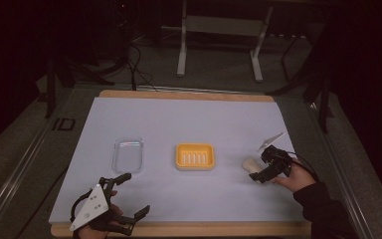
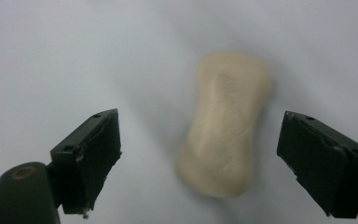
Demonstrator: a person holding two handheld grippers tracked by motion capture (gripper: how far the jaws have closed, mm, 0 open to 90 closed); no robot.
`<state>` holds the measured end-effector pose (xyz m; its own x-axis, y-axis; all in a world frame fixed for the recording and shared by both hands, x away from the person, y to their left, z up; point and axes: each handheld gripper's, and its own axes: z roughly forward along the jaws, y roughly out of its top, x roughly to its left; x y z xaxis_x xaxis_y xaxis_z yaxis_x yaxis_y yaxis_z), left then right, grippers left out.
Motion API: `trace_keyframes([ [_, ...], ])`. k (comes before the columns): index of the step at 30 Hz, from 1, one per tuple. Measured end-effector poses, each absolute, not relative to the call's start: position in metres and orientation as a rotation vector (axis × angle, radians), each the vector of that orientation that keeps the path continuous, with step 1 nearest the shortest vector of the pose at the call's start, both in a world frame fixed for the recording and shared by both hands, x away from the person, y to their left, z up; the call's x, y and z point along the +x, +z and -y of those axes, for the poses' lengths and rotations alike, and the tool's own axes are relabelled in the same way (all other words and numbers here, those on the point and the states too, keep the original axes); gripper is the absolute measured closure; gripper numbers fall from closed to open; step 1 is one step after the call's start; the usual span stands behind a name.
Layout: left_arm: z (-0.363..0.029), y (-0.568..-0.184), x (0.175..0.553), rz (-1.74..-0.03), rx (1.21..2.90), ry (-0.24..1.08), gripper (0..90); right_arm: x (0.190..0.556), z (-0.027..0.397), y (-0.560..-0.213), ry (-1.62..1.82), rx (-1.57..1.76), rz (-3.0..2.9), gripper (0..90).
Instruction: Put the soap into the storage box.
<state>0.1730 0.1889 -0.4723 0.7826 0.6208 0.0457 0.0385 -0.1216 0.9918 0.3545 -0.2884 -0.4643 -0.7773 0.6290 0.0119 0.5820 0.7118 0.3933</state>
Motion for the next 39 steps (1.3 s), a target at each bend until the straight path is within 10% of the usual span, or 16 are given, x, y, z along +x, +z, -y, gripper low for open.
trace_keyframes([
  [39, -0.187, -0.473, 0.173, -0.524, 1.649, 0.539, 0.2, 0.368, 0.279, -0.502, 0.429, 1.109, -2.732, 45.7],
])
